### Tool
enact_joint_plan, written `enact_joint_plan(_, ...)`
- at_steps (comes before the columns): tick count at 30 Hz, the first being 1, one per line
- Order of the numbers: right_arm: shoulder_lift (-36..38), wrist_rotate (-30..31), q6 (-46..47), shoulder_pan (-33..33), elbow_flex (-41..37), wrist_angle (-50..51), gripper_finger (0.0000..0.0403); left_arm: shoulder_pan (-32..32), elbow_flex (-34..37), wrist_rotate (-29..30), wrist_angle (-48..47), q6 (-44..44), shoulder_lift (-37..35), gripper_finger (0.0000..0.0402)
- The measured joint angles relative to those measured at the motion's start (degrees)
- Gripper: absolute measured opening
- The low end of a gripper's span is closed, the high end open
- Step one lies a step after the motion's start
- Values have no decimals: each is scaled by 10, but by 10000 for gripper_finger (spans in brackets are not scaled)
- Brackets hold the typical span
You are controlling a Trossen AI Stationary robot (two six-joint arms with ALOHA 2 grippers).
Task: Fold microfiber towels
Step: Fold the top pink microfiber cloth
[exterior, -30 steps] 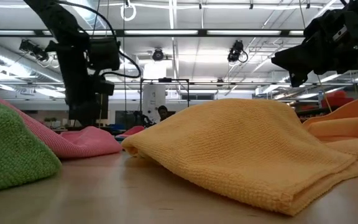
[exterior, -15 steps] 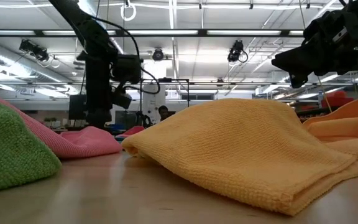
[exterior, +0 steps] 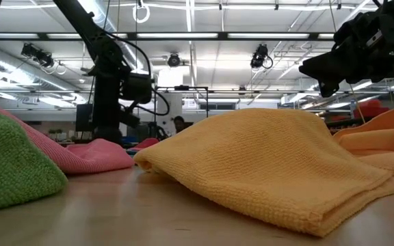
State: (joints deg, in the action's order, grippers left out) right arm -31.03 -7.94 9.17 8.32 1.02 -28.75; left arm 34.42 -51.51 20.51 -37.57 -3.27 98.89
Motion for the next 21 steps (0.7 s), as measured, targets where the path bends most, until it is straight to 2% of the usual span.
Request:
enact_joint_plan(4, 0, 0, 0, 0, 0, 5, 81, 6, -1, -35, -12, 12, 0, 96)
enact_joint_plan(9, 0, 0, 0, 0, 0, 9, 81, 4, 0, -57, -50, 12, 0, 14)
enact_joint_plan(16, 0, 0, 3, 0, 0, 10, 81, -13, -2, -65, -103, 8, 0, 6)
enact_joint_plan(21, 0, 0, 3, 0, 0, 15, 81, -36, -28, -72, -163, 7, 3, 5)
